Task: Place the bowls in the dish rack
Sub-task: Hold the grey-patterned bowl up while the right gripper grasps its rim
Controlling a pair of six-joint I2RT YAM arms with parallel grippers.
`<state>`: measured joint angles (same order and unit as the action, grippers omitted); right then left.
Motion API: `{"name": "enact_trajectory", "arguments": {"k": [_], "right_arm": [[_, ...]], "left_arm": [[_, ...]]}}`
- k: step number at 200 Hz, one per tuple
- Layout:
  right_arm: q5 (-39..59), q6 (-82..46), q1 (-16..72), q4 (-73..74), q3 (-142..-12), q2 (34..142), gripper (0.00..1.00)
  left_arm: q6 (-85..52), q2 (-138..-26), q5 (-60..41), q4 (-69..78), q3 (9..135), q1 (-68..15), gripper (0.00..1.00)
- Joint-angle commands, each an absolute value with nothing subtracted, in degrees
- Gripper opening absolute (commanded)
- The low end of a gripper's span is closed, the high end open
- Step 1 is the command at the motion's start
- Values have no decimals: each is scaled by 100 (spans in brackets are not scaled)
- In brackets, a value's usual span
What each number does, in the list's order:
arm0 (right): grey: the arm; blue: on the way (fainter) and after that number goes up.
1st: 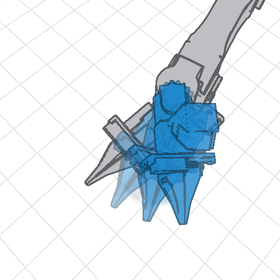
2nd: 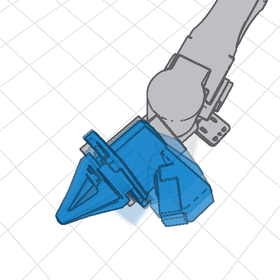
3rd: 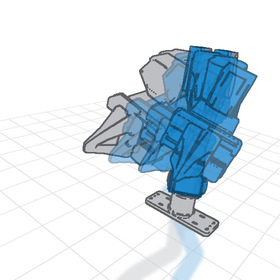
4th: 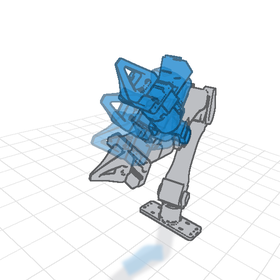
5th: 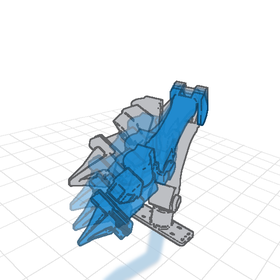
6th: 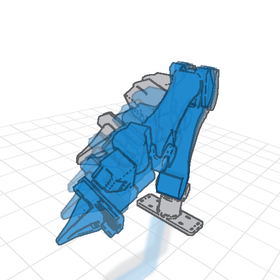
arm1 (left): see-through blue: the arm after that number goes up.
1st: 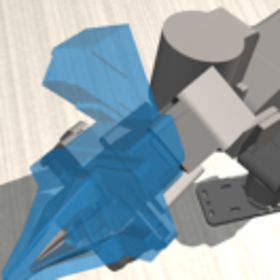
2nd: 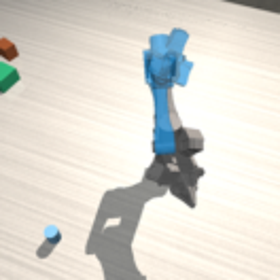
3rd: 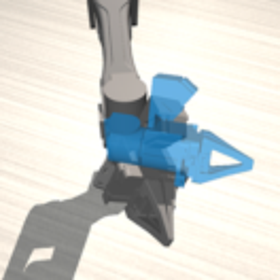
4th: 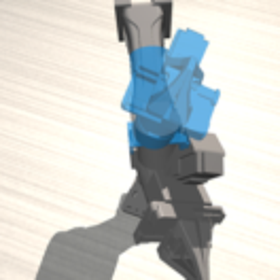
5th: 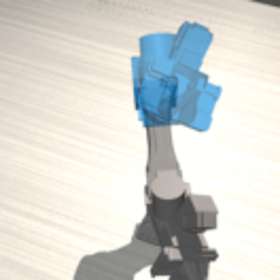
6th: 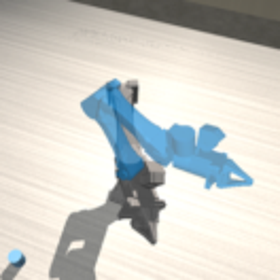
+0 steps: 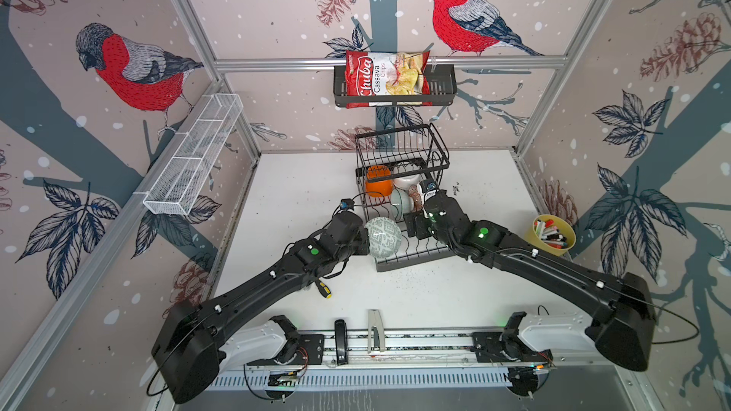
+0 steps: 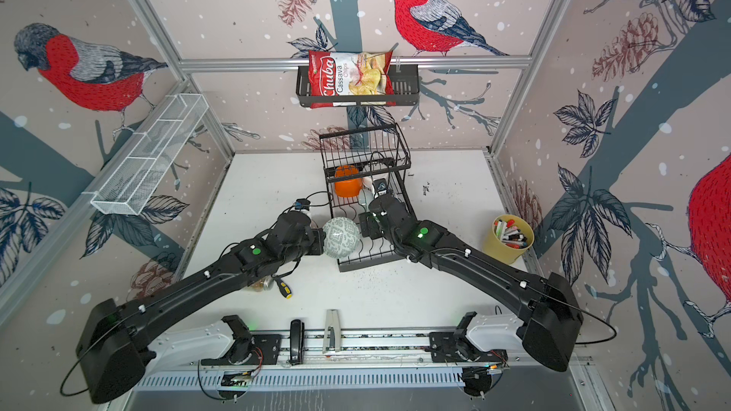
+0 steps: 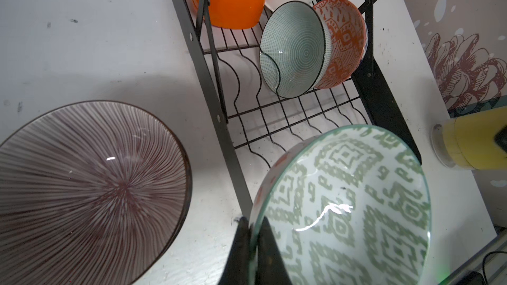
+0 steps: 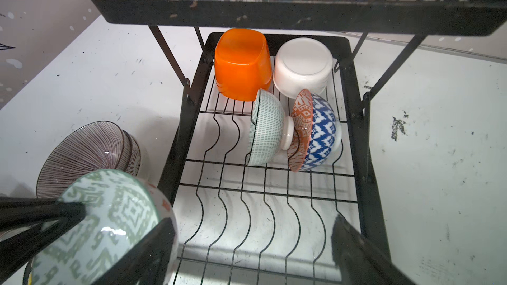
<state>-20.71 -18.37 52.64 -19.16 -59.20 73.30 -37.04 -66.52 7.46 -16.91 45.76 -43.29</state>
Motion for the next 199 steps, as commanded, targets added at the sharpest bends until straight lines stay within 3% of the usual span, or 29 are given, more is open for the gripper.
{"name": "enact_trajectory", "arguments": {"k": [1, 59, 160, 199], "right_arm": [[-1956, -1897, 5288, -1943, -5932, 7271, 87], [-1671, -1890, 5323, -1916, -5958, 7391, 78], [-1564, -1933, 5318, -2087, -6282, 8218, 46], [-1648, -1976, 5317, -2048, -6242, 8292, 42]], "left_arm": [[-3535, -6849, 704, -1146, 4771, -4333, 0], [-3383, -7366, 618, -908, 5057, -4328, 0], [-3283, -7502, 685, -817, 5089, -4288, 0], [-3272, -7437, 672, -753, 5003, -4258, 0]]}}
